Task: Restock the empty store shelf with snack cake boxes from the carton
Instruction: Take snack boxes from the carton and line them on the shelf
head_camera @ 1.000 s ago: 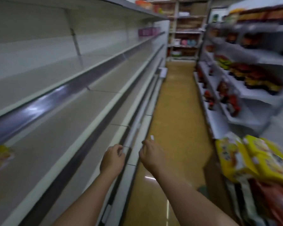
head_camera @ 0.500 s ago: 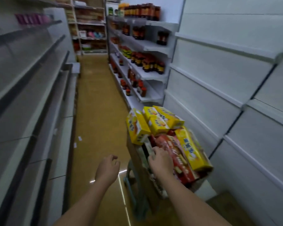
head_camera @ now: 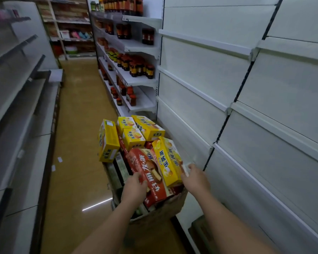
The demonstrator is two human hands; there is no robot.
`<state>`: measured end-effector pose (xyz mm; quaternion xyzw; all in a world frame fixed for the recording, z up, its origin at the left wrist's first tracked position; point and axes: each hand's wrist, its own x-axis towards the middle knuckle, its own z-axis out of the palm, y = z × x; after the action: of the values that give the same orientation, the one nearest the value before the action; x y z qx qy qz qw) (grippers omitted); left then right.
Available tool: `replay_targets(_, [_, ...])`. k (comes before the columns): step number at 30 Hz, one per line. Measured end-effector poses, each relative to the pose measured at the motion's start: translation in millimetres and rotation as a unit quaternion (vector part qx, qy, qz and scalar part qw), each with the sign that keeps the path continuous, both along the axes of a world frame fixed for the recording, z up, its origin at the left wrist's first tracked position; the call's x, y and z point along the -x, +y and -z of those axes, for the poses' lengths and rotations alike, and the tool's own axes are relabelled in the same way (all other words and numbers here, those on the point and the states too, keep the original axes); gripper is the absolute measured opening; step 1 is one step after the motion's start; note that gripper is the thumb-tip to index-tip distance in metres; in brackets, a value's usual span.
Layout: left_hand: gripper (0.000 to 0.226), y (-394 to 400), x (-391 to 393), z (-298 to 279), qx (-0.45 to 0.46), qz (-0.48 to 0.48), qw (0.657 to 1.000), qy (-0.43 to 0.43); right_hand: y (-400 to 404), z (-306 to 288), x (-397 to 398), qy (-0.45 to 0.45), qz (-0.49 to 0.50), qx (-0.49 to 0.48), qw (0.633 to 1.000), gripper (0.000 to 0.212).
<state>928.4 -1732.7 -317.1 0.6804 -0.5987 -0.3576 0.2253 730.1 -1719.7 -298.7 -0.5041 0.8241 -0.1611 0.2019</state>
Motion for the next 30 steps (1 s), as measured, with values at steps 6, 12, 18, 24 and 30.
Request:
replay_targets(6, [0.038,-30,40,8,-0.014,0.014,1.0,0.003,-35,7,31,-0.011,-0.031,-0.061,0.998,0.063])
replay_targets(12, [0.041,-79,58,23,-0.019,0.015,1.0,-0.005,-81,24,40,-0.012,-0.051,-0.107,0.993,0.066])
replay_targets(18, [0.05,-123,76,38,-0.077,0.021,0.997,0.007,-126,45,41,-0.041,-0.045,-0.146,0.987,0.072])
replay_targets(24, [0.059,-145,97,54,-0.083,0.008,0.996,0.001,-146,71,42,-0.033,-0.05,-0.168,0.984,0.068])
replay_targets(30, [0.076,-154,120,64,-0.092,-0.042,0.994,0.034,-158,87,49,-0.055,-0.047,-0.175,0.982,0.068])
